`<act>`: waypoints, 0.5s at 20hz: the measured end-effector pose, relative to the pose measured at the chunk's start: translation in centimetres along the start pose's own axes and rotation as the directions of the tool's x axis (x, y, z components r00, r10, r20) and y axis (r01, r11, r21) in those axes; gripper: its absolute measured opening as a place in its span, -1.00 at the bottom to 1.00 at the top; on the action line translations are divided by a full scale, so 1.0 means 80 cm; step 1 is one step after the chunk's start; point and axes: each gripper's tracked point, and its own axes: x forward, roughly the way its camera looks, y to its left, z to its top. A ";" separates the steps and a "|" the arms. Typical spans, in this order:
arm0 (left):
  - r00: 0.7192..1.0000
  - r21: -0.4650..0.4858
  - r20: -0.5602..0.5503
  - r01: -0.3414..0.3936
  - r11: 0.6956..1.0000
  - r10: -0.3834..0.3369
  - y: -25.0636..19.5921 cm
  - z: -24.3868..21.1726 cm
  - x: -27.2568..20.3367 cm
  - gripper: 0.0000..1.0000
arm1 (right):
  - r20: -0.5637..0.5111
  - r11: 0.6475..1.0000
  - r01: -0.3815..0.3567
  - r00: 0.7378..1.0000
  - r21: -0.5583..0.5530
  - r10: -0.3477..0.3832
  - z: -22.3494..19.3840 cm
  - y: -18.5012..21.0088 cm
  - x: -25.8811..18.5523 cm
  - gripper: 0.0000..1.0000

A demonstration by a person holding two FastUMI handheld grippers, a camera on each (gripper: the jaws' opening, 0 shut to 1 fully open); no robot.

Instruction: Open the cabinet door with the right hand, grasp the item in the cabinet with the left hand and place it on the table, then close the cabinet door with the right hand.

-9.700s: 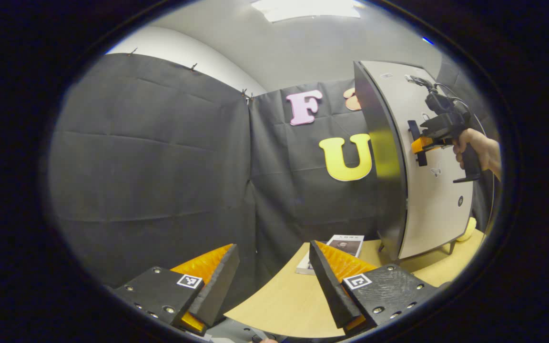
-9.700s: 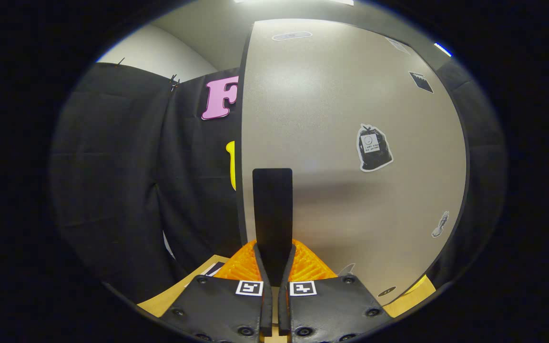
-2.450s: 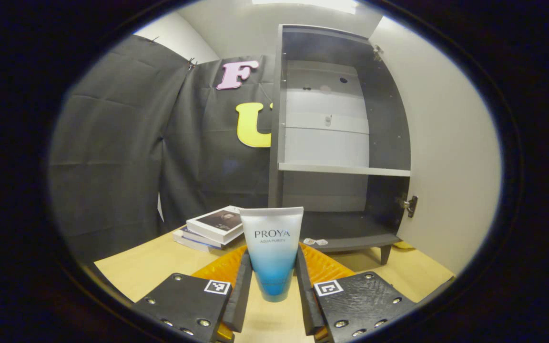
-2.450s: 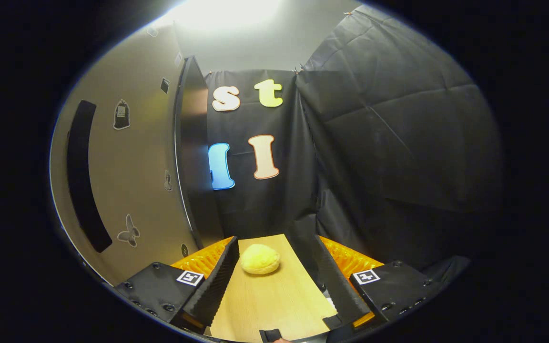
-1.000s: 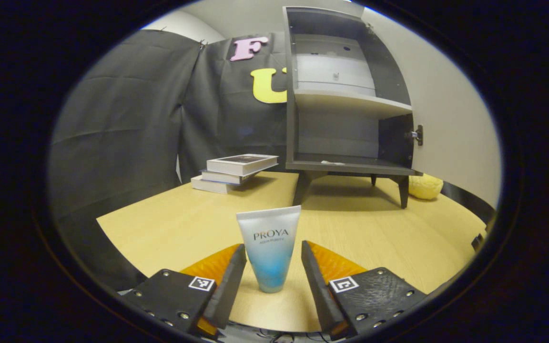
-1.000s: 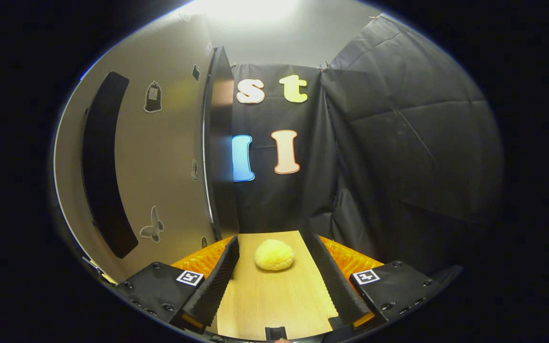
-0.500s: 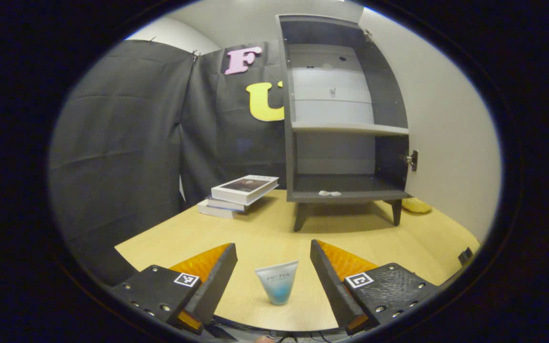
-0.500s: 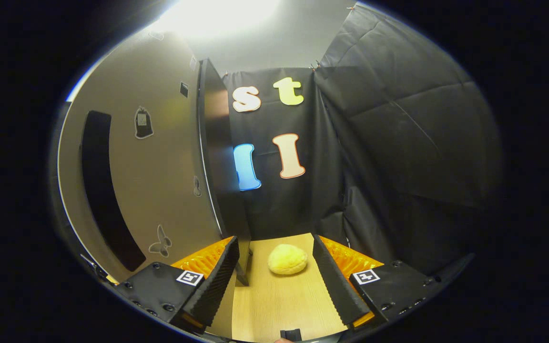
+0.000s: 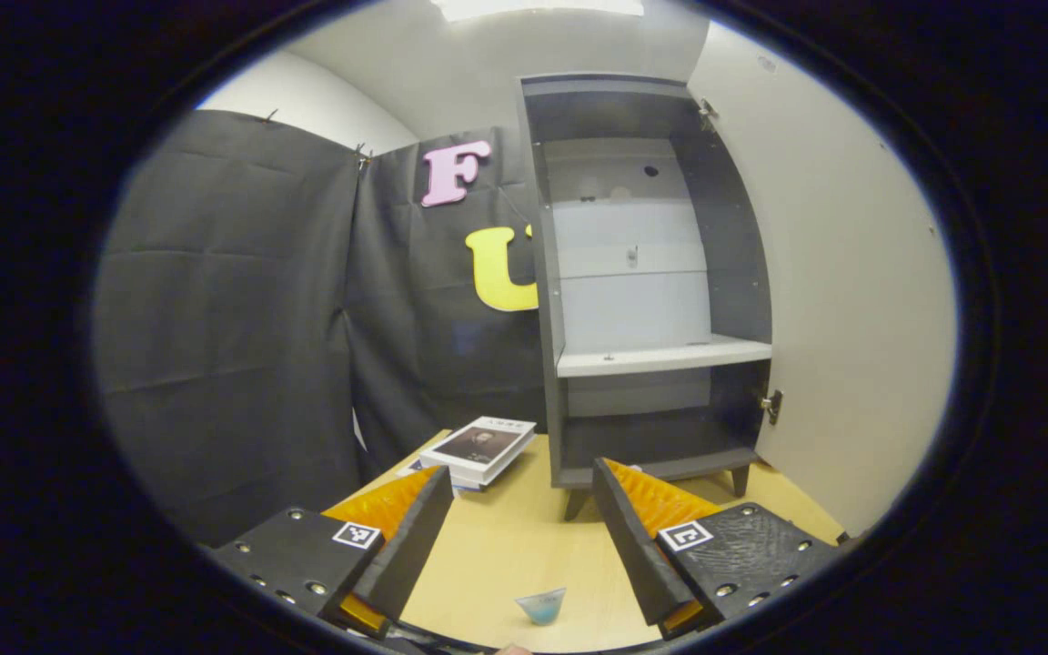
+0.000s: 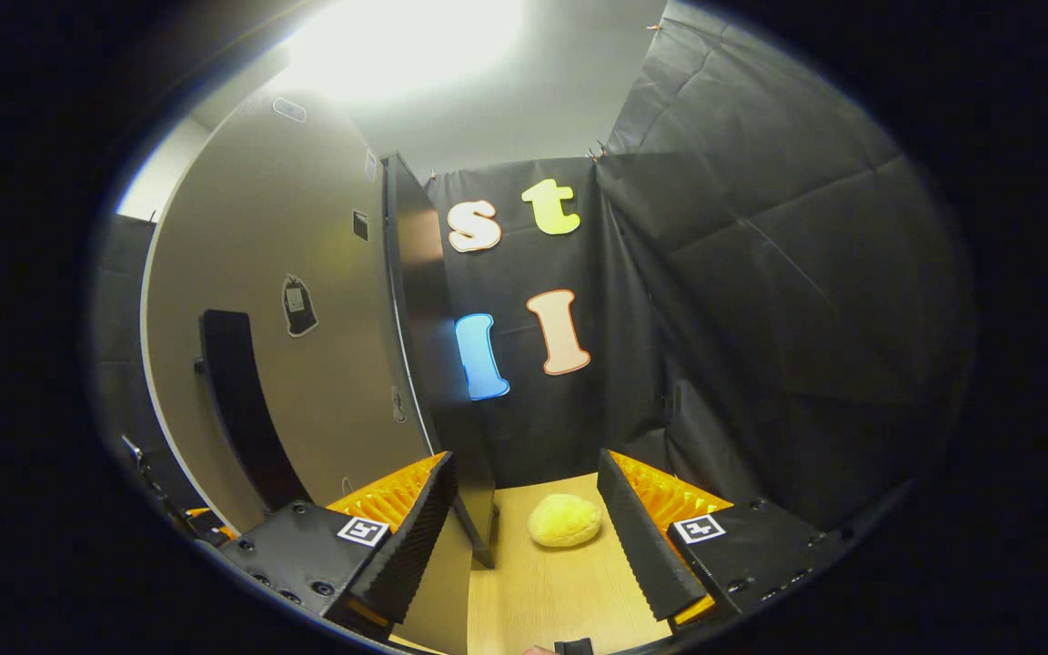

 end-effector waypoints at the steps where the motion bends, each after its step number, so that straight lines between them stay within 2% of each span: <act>1: 1.000 -0.019 0.022 0.022 1.000 -0.022 0.001 0.017 0.003 0.84 | 0.014 1.000 0.013 1.000 -0.002 -0.013 0.006 0.001 -0.006 0.95; 4: 0.998 -0.068 0.042 0.059 0.996 -0.057 0.017 0.048 0.007 0.83 | 0.020 1.000 0.031 0.999 0.000 -0.031 0.009 0.020 -0.018 0.95; 6: 0.995 -0.082 0.078 0.067 0.994 -0.061 0.033 0.072 0.011 0.84 | 0.034 0.997 0.070 0.997 -0.033 -0.068 0.015 0.022 -0.030 0.95; 10: 0.990 -0.087 0.104 0.104 0.991 -0.095 0.058 0.083 0.015 0.84 | 0.035 0.991 0.114 0.993 -0.069 -0.112 0.013 0.042 -0.046 0.96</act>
